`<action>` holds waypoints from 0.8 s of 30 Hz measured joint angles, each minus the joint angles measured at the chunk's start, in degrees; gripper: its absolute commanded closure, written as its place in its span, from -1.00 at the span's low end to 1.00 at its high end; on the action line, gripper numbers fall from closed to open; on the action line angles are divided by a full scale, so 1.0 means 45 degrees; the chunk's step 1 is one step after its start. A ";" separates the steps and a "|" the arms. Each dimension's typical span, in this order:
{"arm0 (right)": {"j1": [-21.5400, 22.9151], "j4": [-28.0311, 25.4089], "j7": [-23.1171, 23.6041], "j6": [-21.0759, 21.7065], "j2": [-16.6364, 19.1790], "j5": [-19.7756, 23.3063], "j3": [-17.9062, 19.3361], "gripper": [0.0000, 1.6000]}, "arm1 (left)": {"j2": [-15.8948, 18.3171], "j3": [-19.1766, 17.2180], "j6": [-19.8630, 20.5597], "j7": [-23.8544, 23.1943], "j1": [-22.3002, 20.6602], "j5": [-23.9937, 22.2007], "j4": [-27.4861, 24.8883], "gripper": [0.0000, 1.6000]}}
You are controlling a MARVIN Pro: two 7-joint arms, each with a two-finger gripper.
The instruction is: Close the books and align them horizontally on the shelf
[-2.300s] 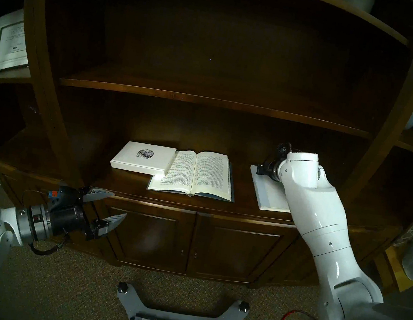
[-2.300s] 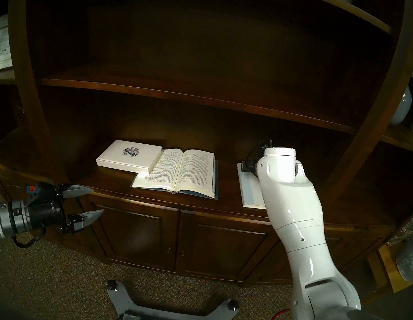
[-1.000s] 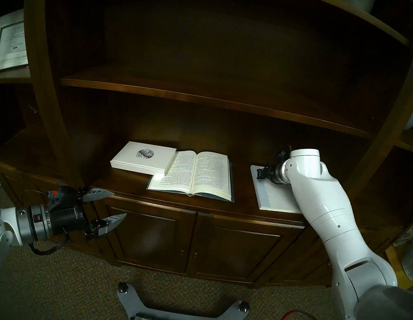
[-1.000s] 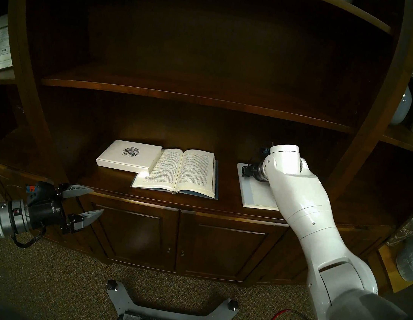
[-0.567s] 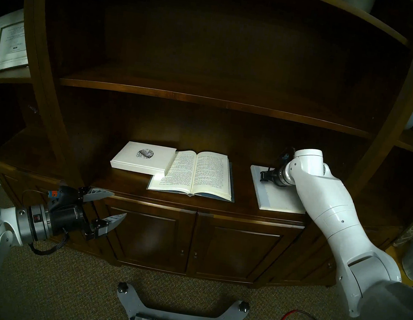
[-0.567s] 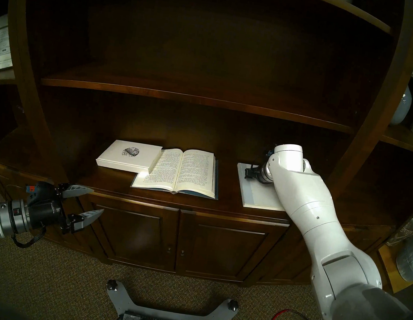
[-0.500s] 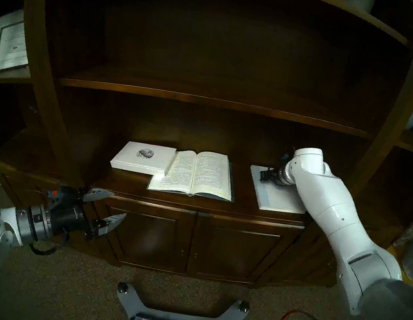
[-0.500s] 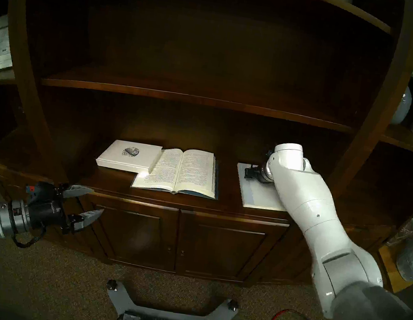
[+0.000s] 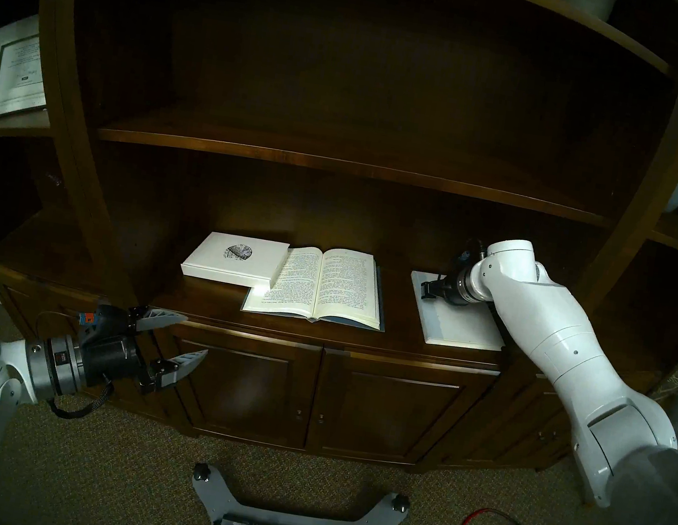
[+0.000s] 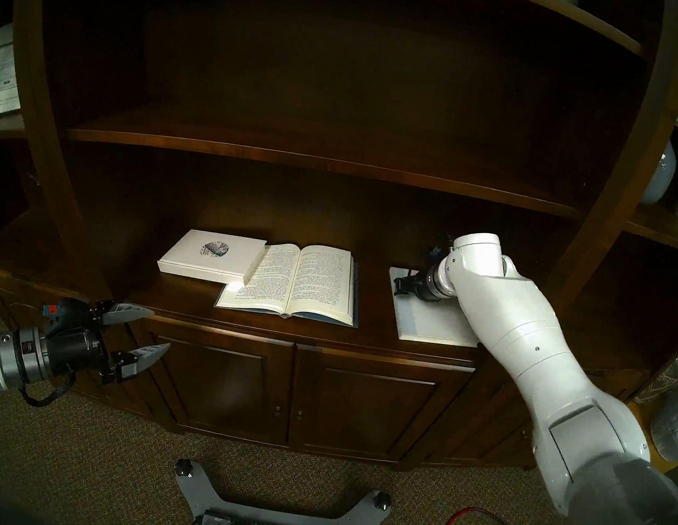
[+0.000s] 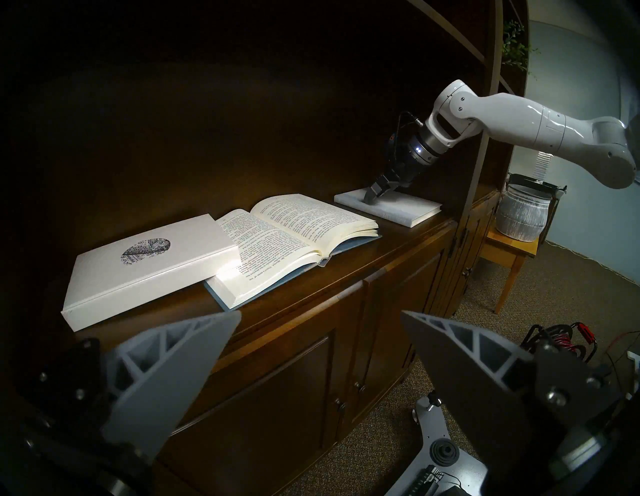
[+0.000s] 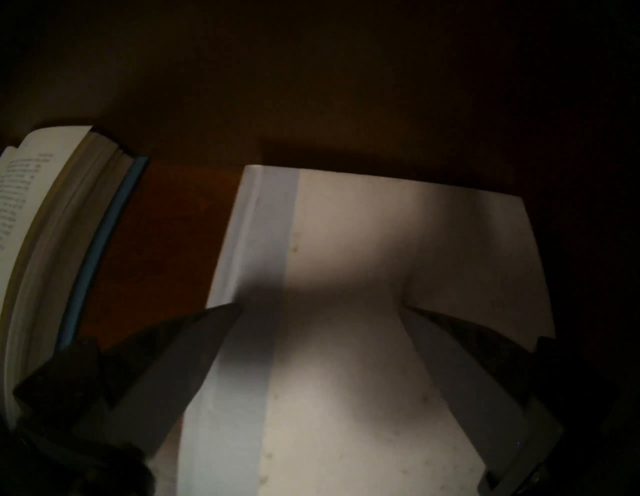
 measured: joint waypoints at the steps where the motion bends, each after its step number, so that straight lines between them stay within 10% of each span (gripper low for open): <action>1: -0.0039 -0.0176 0.0065 0.0000 0.0112 0.0122 -0.0134 -1.00 | -0.0001 0.0000 0.0000 0.0000 0.0000 0.0000 0.0000 -1.00; 24: 0.0484 -0.2345 -0.0157 -0.0046 0.2280 0.3823 -0.2722 -1.00 | -0.0011 0.0000 0.0000 -0.0001 0.0000 0.0000 0.0000 -1.00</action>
